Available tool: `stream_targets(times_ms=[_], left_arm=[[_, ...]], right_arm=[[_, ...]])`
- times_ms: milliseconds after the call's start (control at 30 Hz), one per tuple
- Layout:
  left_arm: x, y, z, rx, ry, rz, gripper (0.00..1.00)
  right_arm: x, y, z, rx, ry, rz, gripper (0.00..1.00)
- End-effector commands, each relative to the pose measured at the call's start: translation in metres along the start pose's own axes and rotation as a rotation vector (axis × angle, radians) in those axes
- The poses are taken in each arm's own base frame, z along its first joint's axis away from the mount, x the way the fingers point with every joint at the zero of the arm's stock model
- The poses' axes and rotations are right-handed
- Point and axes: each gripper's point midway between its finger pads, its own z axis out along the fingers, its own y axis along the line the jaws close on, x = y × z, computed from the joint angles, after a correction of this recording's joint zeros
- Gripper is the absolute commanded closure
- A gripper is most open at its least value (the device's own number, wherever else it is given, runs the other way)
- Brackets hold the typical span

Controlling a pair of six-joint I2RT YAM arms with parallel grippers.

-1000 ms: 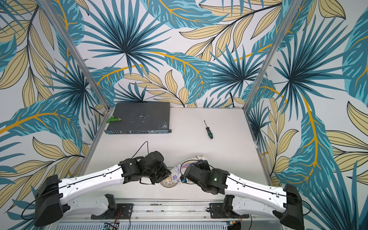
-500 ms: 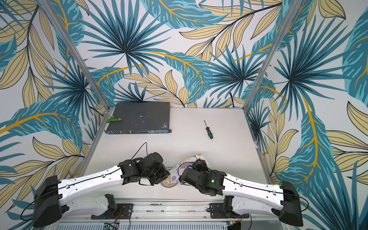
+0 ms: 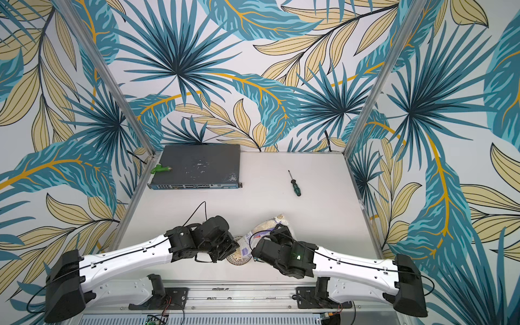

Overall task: Pour the oats into the breakfast bowl
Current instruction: Pour the oats into the bowl.

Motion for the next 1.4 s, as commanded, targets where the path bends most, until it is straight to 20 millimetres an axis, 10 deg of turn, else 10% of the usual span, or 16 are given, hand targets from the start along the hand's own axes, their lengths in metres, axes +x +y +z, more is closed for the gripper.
stream_targets(times_ms=[0, 1367], left_arm=[[-0.003, 0.010, -0.002, -0.019, -0.019, -0.001, 0.75], [-0.008, 0.013, -0.018, 0.018, -0.049, -0.032, 0.58]], right_arm=[[0.008, -0.033, -0.008, 0.141, 0.048, 0.125, 1.00], [0.006, -0.034, -0.014, 0.252, 0.108, 0.028, 1.00]])
